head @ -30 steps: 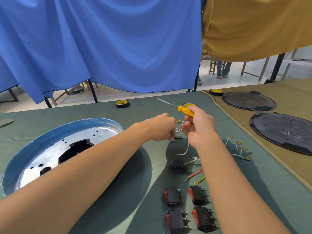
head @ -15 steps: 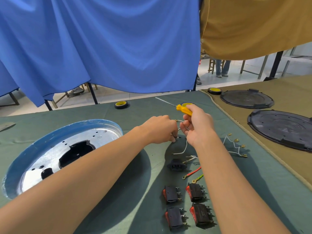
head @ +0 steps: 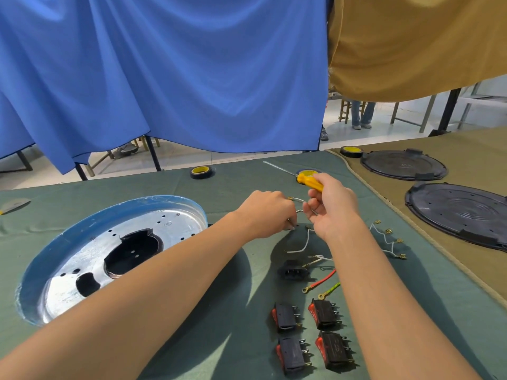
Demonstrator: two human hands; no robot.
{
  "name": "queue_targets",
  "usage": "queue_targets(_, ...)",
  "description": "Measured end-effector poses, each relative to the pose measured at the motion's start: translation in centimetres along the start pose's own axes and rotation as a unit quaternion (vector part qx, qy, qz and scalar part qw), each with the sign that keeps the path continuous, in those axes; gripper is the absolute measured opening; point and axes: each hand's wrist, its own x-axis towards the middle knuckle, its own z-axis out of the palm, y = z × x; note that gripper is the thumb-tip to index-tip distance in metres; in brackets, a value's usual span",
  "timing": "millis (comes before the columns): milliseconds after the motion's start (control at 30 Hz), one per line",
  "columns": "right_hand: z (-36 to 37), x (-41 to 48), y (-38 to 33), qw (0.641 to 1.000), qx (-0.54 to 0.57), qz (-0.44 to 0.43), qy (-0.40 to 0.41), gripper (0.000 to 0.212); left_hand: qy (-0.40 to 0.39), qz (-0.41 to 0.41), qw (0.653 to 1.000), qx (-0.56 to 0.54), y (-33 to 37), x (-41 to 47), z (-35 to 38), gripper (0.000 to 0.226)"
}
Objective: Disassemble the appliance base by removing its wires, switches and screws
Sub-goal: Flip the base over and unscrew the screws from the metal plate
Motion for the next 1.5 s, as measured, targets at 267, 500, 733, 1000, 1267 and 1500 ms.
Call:
queue_targets(267, 0.0, 0.0, 0.2, 1.0, -0.002, -0.001, -0.002, 0.023, 0.009, -0.016, 1.0, 0.014, 0.0, -0.4, -0.3, 0.019)
queue_targets(500, 0.3, -0.4, 0.5, 1.0, -0.015, -0.007, -0.008, 0.016, -0.012, -0.051, 0.996, -0.068, -3.4, -4.2, -2.1, 0.022)
queue_targets(733, 2.5, -2.3, 2.4, 0.997, -0.068, -0.03, -0.037, 0.015, -0.015, -0.214, 0.97, -0.111, -9.3, -10.5, -1.6, 0.069)
queue_targets(1000, 5.7, -4.3, 3.5, 0.99, -0.088, -0.072, -0.083, 0.016, -0.118, -0.313, 0.938, -0.092, -12.9, -15.4, 0.6, 0.105)
queue_targets(1267, 9.0, -5.3, 3.4, 0.947, -0.156, -0.265, -0.09, 0.033, -0.078, -0.202, 0.972, -0.094, -11.6, -14.8, 0.6, 0.101)
queue_targets(1500, 12.2, -5.7, 5.8, 0.78, -0.313, -0.54, -0.037, 0.037, -0.157, -0.183, 0.949, -0.205, -11.7, -16.2, -1.5, 0.083)
